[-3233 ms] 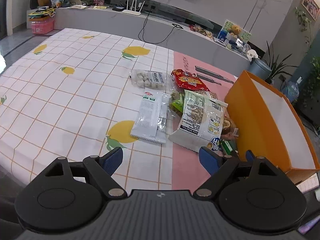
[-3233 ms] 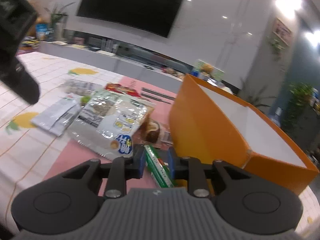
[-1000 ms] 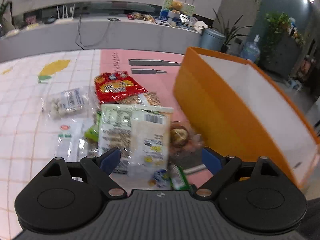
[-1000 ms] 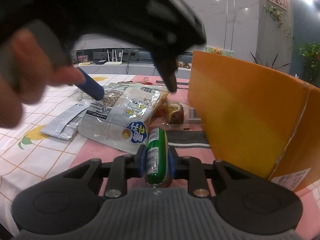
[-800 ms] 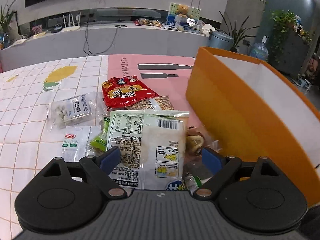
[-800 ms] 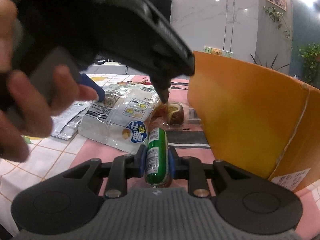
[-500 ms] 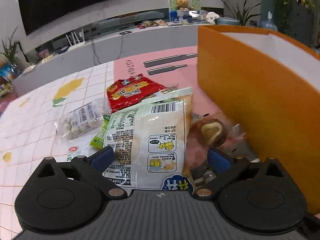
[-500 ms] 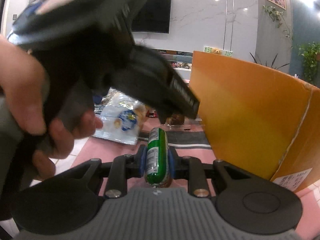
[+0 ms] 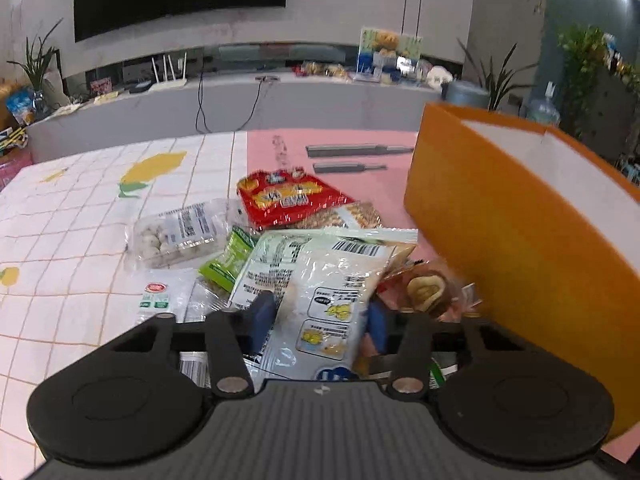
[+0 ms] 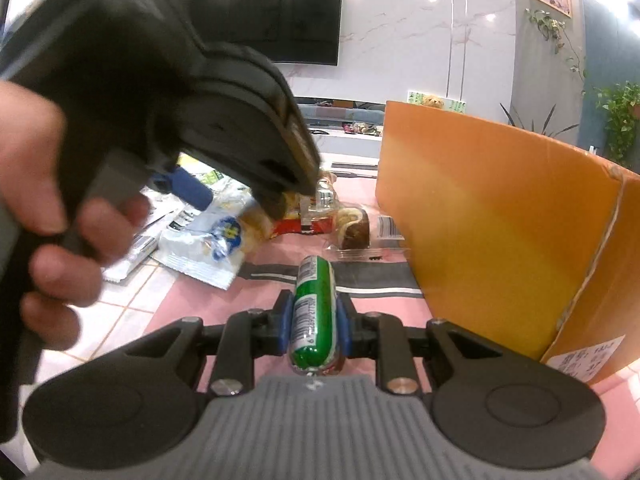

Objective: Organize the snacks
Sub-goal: 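Grasp the white chip bag with the left tool while the right tool holds the sausage, then lift the white chip bag over the box and drop it in with the left tool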

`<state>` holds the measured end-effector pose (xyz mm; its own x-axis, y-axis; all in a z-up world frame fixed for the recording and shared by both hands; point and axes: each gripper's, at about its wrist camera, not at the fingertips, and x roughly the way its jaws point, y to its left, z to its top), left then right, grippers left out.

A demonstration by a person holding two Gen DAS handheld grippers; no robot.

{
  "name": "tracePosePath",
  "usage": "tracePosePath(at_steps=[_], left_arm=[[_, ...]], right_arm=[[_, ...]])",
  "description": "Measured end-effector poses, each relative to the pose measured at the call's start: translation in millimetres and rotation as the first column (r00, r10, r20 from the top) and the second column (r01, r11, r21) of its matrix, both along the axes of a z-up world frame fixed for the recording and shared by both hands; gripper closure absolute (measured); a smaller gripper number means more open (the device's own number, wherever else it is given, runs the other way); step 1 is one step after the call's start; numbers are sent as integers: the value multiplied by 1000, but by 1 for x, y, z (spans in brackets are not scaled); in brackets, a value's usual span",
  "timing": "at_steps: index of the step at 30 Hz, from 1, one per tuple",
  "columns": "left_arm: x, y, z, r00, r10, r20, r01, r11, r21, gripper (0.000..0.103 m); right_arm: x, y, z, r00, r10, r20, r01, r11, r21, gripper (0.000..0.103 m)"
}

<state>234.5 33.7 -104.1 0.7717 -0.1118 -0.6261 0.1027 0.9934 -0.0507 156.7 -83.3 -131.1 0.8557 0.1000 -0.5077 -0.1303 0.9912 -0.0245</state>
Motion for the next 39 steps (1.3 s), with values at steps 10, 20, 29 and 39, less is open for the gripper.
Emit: tracePosePath(at_steps=[10,20,29,39], left_arm=[[-45,32,37,987,86,137,-60,981,-185,61],[-83,46,98,958,117,260,-45,963,-267,61],[-101,37,151,935,80,344,22,959,-282,61],[-85,-17,157,934,-32,355,142,947,-287,61]], right_arm=[[-17,2,16,995,16,102,-12,999,-38,82],[-28,-17,55,982,0,189,-26,990,136,82],[-42,-58,103,940,-17,340,-96,945,313,82],[-29,-179,170,945,-118,306,-35,891,452,82]])
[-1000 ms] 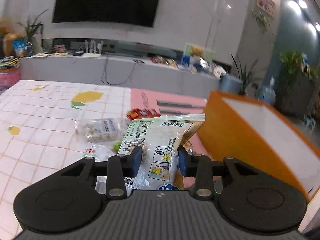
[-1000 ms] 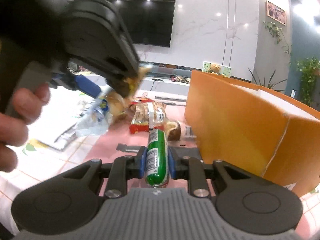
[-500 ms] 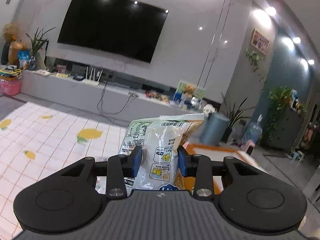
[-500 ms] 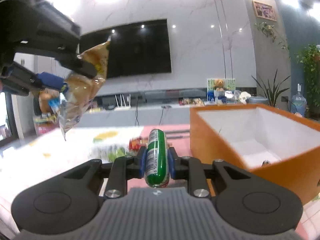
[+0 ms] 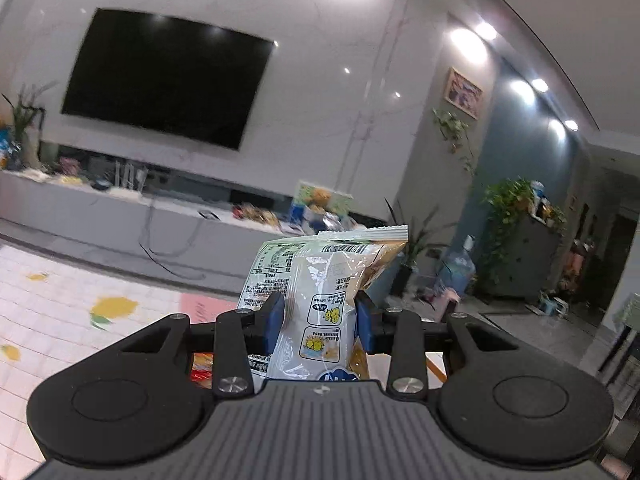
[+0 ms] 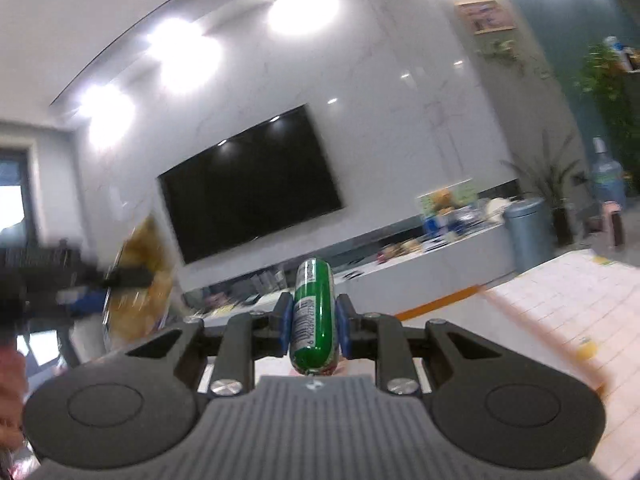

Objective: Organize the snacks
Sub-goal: 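Lift the white chip bag over the box and drop it in with the left tool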

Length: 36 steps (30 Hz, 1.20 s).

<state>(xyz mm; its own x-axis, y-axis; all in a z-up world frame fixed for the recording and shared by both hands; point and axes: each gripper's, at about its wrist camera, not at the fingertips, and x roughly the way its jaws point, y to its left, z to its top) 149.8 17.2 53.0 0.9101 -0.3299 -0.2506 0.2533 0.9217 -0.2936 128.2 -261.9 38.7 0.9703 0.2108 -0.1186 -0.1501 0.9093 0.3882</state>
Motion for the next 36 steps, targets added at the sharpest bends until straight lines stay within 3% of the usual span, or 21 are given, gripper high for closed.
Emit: tracePosePath(at_steps=[4,10,14,16,21,24,27,29,31,32,36], left_arm=[[24,-29,-6,995,-66,-69,64,997,-33,61],[64,-86,-27,963,-185,-197,184,983,-23,61],[91,-127,-51,952,-151,-265,185,977,109,69],[101,-143,-65,953,-116,-281,174,966,192,83],[120,-164,-96,943,-36,-332,134,951,277,83],[125,-158,-102,922,-50,-383,137,970,202,83],[117,-149,-97,928,-57,-367,127,978,168,83],[105,-142,-92,934,-52,-353,114,981,159,75],[98,-136,-88,935,-45,-352,101,985,141,55],[94,-132,-85,934,-46,-354,98,987,129,51],[73,-117,-76,940,-58,-337,91,993,82,35]], right_arm=[[17,-52,4,996,-76,-47,80,994,80,82],[48,-95,-4,988,-54,-142,79,981,177,82],[59,-108,-12,981,-18,-195,63,971,229,82],[64,-108,-12,974,-18,-227,63,979,194,83],[70,-104,-10,974,-2,-226,28,993,111,83],[65,-105,-8,976,1,-220,20,996,91,83],[73,-111,-12,968,6,-250,21,994,106,83],[79,-110,-15,956,21,-294,12,994,111,83],[80,-101,-16,945,46,-324,-22,997,75,83],[81,-95,-16,936,62,-346,-51,998,42,83],[92,-82,-33,865,69,-497,-80,997,0,82]])
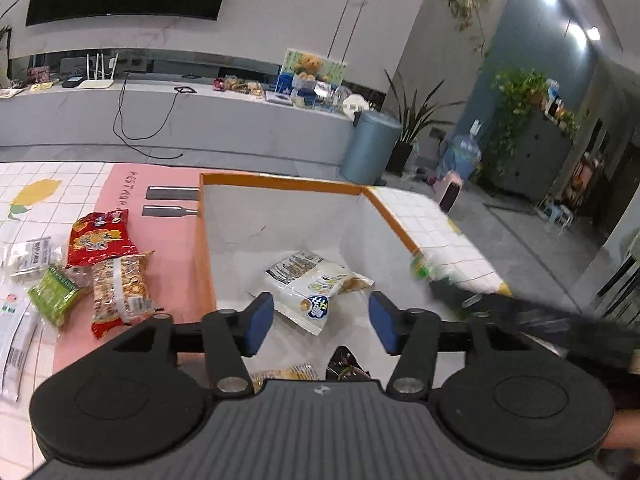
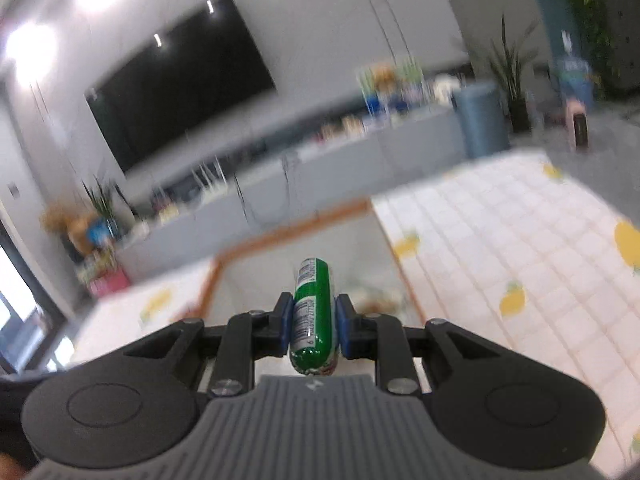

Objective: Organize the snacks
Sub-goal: 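Lift the white chip bag over the box and drop it in with the left tool, then lower the green sausage stick into the box and open the right tool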

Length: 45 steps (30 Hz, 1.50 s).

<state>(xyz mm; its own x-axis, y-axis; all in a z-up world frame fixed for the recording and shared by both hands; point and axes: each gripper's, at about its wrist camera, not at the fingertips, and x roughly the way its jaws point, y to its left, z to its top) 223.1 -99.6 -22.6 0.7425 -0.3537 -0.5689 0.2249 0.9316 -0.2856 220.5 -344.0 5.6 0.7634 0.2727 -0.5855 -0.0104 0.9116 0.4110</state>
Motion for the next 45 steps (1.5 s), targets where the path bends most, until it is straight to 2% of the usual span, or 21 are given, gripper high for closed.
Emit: tracePosePath(at_steps=[2,5,9,13,15,20,30,40,41,43,45], left_arm=[[-5,2,3,1000,-8,8,8,1000,-2,32],[-11,6,4,1000,2,3,-2,1000,-14,32],[-11,9,-1,1000,-1,-21,0,1000,-31,32],[-15,9,-7,1000,-7,-21,7,1000,-24,32],[-15,9,-9,1000,-8,-30,7,1000,-24,32],[-16,11,-11,999,1,-36,-2,999,-33,32],[-18,13,-13,999,0,-50,-2,1000,-26,32],[-15,16,-16,996,39,-74,-40,999,-13,28],[-15,17,-16,996,43,-78,-44,999,-13,28],[-16,18,-15,996,48,-77,-49,999,-10,28],[-17,18,-12,997,45,-65,-45,999,-2,28]], right_arm=[[3,5,-10,997,-27,-66,25,999,-31,82],[3,17,-12,997,-23,-73,14,993,-117,82],[3,28,-16,995,0,-98,-14,990,-144,82],[7,39,-24,990,-8,-138,-30,962,-273,82],[12,39,-29,988,-13,-153,-34,953,-302,82],[18,37,-35,982,-23,-187,-35,953,-299,82],[20,46,-39,981,-25,-195,-44,940,-339,82],[19,39,-33,984,-36,-175,-15,960,-278,80],[18,39,-31,986,-35,-166,-11,964,-266,78],[17,36,-26,988,-28,-152,-4,978,-209,61],[15,34,-20,990,-29,-138,9,990,-142,50]])
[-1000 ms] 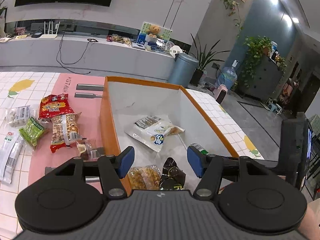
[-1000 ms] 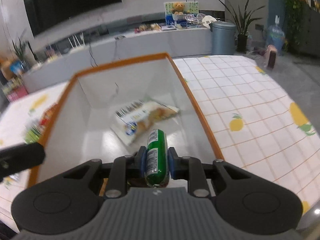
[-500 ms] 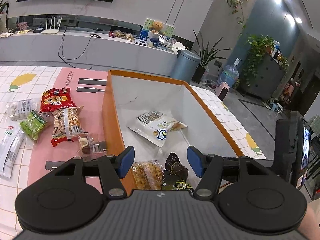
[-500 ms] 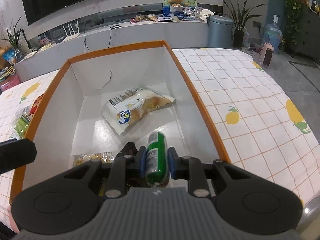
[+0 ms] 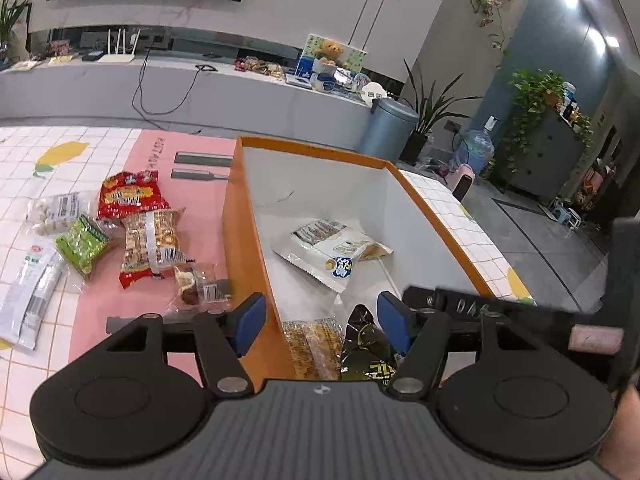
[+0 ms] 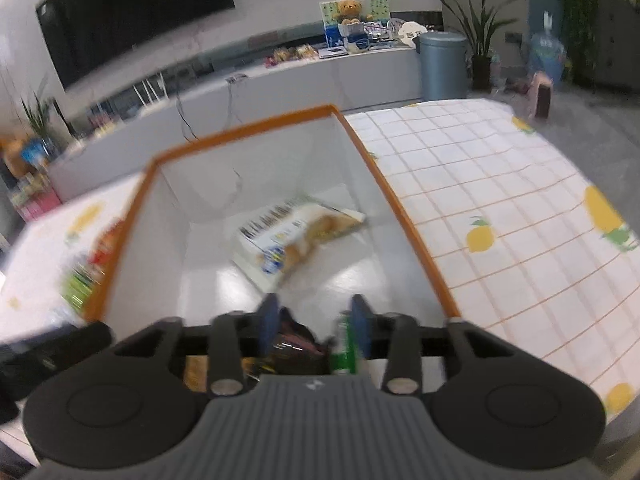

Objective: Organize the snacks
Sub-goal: 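Lower the green sausage stick into the box and open the right tool, then move both tools away from the box toward the snacks on the cloth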

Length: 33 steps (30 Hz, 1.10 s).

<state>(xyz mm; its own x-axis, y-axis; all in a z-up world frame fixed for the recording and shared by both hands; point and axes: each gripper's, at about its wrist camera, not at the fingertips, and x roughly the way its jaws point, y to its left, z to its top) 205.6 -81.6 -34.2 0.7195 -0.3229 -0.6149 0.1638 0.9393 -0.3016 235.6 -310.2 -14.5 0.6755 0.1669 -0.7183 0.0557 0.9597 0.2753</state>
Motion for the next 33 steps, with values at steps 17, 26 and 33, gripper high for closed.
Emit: tracePosePath(at_steps=[17,26,33], left_arm=[[-21,47,43,995,77,57,-81,994,71,27],[-26,104,58,980,187,63,-192,977,92,27],[-27,148,49,968,249,43,-251,967,52,27]], right_arm=[[-16,35,42,986,-24,165,7,994,107,3],[-29,90,55,958,59,282,-106,983,153,4],[-42,137,48,915,169,367,-214,973,87,7]])
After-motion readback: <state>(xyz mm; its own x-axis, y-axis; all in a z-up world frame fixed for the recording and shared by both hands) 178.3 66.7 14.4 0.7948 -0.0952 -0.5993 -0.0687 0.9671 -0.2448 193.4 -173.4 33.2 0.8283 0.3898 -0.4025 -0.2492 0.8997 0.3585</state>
